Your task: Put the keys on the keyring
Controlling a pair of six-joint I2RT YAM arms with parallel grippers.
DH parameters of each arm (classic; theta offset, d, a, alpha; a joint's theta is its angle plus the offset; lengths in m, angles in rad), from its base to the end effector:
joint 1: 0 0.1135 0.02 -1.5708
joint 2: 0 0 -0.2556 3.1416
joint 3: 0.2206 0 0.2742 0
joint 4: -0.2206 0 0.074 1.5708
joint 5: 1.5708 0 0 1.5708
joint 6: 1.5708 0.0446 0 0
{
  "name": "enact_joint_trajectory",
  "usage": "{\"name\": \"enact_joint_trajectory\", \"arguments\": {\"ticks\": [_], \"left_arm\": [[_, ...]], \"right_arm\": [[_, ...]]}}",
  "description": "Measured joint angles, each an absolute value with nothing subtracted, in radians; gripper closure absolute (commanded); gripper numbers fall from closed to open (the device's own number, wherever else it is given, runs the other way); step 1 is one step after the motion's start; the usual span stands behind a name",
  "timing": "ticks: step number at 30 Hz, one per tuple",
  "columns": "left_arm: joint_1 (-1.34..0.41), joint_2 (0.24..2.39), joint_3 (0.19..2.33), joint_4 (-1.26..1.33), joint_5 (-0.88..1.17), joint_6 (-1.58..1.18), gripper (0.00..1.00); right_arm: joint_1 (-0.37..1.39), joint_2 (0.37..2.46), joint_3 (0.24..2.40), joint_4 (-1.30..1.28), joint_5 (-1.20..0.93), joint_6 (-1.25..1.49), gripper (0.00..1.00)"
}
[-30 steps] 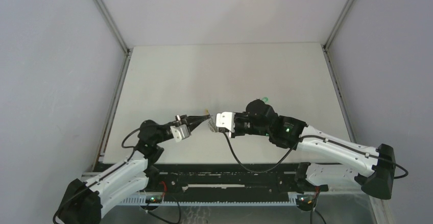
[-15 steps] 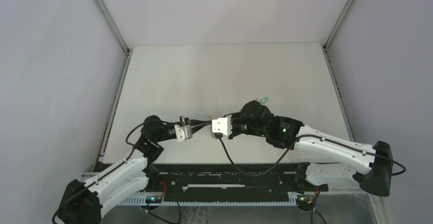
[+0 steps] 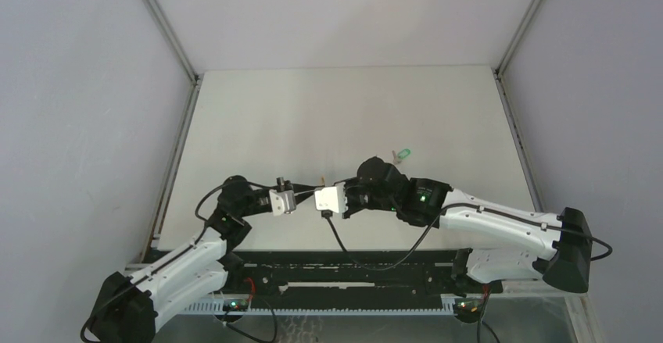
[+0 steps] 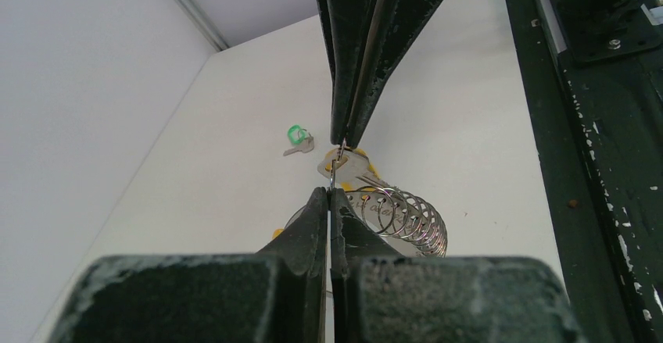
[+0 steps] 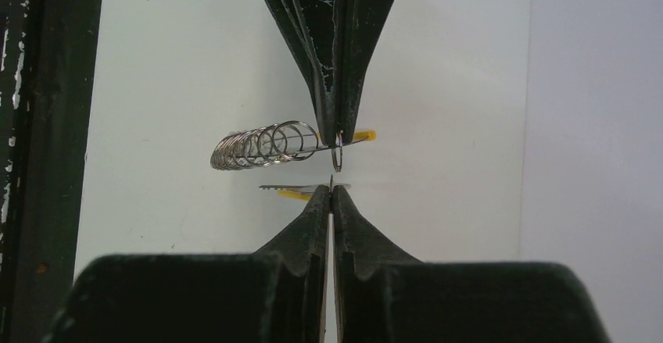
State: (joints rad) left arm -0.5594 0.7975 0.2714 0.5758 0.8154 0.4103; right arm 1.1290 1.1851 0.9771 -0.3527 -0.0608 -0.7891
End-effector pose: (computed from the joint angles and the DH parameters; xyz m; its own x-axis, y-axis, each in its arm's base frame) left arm 0.1586 -0.1376 0.2191 0.4296 0.0537 -0.9014 0.8819 0.1895 0.4316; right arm 0.1251 0.2709 0.2908 0.4958 -0.6085 -0.6196 -0.8125 -0.0733 -0.5783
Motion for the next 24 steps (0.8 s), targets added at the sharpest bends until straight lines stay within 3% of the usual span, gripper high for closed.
{"name": "enact_joint_trajectory", "arguments": {"ticks": [24], "left_arm": [[-0.559, 0.800, 0.328, 0.487, 0.814, 0.411, 1.00]], "right_arm": [[1.172, 1.212, 1.018, -0.374, 0.034, -0.810, 1.00]]}}
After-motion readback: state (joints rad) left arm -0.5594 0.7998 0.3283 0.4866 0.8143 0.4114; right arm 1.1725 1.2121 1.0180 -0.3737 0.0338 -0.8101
